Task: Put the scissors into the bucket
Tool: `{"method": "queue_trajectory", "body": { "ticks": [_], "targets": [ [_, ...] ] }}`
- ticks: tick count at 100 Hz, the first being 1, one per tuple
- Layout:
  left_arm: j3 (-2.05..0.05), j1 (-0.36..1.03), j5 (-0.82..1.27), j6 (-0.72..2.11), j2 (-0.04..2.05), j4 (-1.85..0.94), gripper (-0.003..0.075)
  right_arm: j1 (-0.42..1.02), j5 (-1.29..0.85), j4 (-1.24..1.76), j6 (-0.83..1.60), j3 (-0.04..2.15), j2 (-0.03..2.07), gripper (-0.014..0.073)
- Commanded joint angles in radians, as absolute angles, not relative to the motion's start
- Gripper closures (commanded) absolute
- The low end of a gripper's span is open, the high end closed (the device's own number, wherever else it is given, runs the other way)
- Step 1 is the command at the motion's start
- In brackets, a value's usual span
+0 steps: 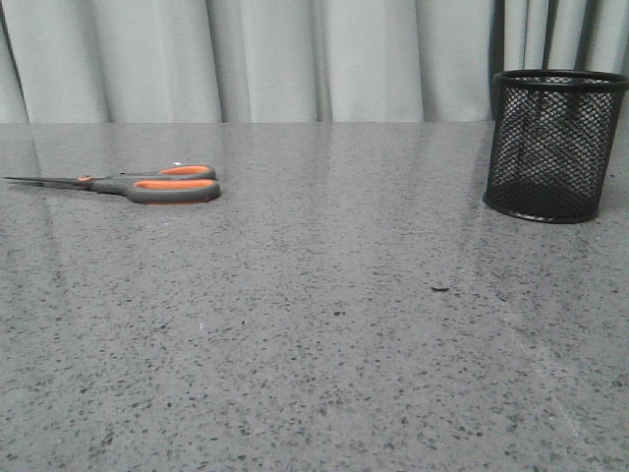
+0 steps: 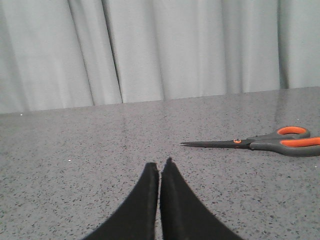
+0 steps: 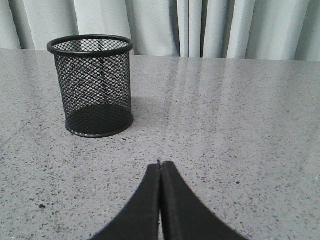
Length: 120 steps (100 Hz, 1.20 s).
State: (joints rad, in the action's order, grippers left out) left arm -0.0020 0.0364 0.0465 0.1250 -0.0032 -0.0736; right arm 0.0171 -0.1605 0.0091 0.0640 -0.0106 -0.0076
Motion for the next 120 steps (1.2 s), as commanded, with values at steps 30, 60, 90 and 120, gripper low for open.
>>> {"method": "queue_trajectory", "body": {
  "ticks": [30, 60, 90, 120],
  "targets": [
    [0.016, 0.033, -0.027, 0.114, -0.028, -0.078, 0.0741, 0.012, -0.085, 0.000, 0.064, -0.038, -0.027, 0.0662],
    [0.016, 0.033, -0.027, 0.114, -0.028, -0.078, 0.0741, 0.012, -0.079, 0.000, 0.064, -0.038, -0.027, 0.0662],
    [0.016, 0.033, -0.027, 0.114, -0.028, -0.078, 0.0741, 0.012, -0.033, 0.000, 0.064, -0.036, -0.027, 0.0662],
    [0.016, 0.033, -0.027, 0.114, -0.028, -0.119, 0.0741, 0.012, -0.011, 0.025, 0.064, -0.036, -0.027, 0.0662]
  ]
}}
